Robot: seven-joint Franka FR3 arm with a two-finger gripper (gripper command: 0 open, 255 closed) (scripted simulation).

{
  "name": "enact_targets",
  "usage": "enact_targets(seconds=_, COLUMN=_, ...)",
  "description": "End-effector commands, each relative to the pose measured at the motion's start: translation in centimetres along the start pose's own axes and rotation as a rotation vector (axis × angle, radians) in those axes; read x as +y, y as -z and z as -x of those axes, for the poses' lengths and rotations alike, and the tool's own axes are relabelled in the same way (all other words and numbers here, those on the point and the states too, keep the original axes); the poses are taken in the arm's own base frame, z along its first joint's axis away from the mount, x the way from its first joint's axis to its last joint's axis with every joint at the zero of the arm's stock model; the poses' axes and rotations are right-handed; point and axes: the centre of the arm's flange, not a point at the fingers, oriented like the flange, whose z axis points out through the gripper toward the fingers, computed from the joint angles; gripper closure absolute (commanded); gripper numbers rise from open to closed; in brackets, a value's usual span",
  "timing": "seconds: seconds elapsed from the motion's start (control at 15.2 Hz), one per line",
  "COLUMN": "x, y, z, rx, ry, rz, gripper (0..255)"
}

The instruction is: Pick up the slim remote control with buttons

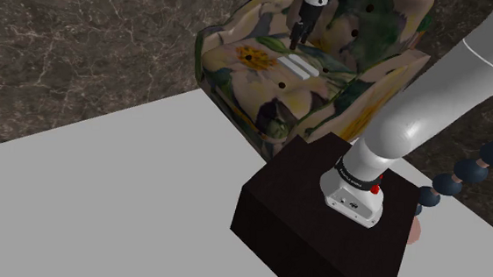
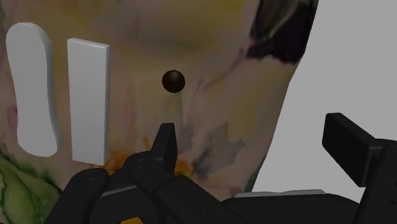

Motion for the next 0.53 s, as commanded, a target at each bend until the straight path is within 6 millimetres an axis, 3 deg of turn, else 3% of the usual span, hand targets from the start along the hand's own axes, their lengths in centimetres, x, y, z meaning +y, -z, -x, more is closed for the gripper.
enact_targets(seconds=0.0, x=2.0, y=-1.7, z=-0.7, rx=-0.004, ry=-0.008, rz=-0.002, gripper=0)
enact_targets(seconds=0.46, x=9.3, y=-7.3, z=-2.9, rx=-0.018, ry=-0.038, rz=-0.014, gripper=0)
